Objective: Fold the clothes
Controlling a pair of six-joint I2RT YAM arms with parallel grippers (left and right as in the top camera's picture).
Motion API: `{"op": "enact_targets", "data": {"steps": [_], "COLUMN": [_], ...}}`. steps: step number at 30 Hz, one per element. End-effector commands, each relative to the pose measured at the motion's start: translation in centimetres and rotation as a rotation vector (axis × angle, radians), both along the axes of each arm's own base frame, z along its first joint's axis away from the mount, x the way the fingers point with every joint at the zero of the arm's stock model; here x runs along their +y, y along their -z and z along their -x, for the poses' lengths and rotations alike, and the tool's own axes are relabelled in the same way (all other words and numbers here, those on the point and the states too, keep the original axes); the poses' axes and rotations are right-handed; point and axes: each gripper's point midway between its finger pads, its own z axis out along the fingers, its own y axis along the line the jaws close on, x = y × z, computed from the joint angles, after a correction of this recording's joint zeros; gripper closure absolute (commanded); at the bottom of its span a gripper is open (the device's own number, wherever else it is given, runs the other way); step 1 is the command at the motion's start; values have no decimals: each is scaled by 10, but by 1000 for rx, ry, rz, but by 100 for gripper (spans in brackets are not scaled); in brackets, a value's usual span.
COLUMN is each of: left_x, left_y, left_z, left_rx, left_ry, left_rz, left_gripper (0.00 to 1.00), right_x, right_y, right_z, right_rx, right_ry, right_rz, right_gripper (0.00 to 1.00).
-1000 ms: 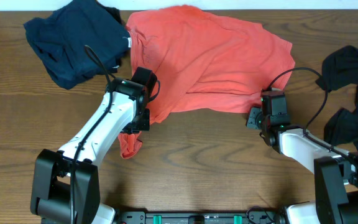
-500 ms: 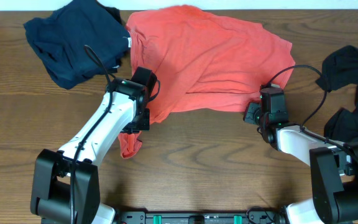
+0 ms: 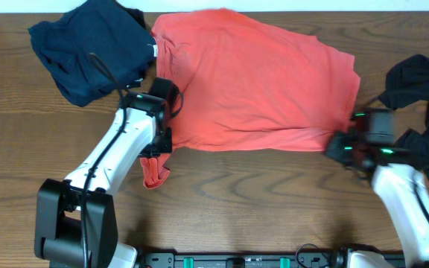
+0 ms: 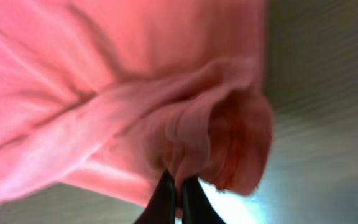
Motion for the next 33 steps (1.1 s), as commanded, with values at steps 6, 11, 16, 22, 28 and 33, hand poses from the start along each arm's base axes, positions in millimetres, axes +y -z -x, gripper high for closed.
{"op": "enact_targets", "data": {"steps": [6,11,16,22,28,33], "left_x": [25,29,29,27,-5,-37], "left_y": [-27,-53,-80,-103,-104,-99], "left_z": [-5,-5,-3,-7,-27,-44], "left_rx": [-86,-169,-273,-383,-436,-467], "left_ry": [-27,24,25,28,153,261], "left_rz": [3,15,32,53,81,98], "left_gripper": [94,94,94,94,94,94], "right_x": [-60,-63,-56,-49,-52,-56], "right_y": [-106,-126,-118,-110,-95,-81], "right_z": [35,54,70,88,99,94], "right_rx": [-104,-54,18,97,163,174], "right_ry": [79,65,52,14,25,45], "right_rz": [73,85,62,48,68,62], "right_gripper": [99,99,99,99,99,99]}}
